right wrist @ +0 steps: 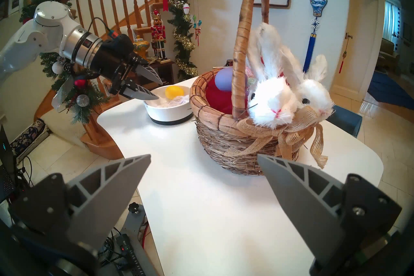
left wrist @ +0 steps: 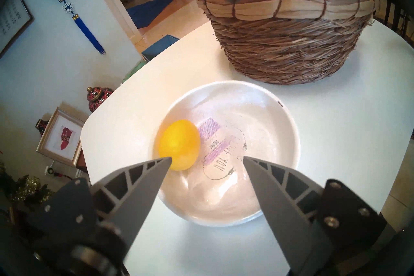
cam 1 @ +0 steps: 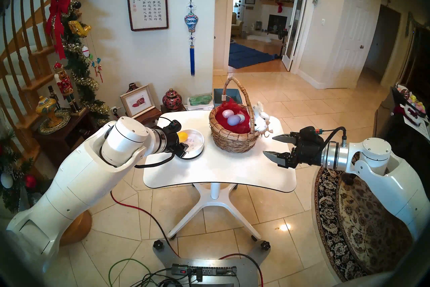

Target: Put easter egg into basket

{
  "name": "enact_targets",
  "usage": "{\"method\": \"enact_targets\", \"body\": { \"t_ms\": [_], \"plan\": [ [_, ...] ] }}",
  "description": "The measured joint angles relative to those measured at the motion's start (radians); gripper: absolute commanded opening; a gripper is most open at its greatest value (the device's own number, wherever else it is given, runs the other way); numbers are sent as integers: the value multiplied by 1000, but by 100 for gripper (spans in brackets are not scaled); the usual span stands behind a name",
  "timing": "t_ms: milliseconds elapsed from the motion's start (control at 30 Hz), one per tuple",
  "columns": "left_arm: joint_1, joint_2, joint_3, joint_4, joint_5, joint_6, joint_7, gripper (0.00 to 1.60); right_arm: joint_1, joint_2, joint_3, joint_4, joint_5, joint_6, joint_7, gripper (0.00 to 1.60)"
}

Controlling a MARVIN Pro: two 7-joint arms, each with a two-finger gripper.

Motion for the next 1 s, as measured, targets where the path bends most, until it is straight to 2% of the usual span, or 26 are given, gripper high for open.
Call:
{"method": "enact_targets", "body": {
  "t_ms": [1000],
  "plan": [
    [-43, -10, 25, 70, 60, -52, -45, 124, 0, 0, 0, 0, 0, 0, 0, 160]
  ]
}}
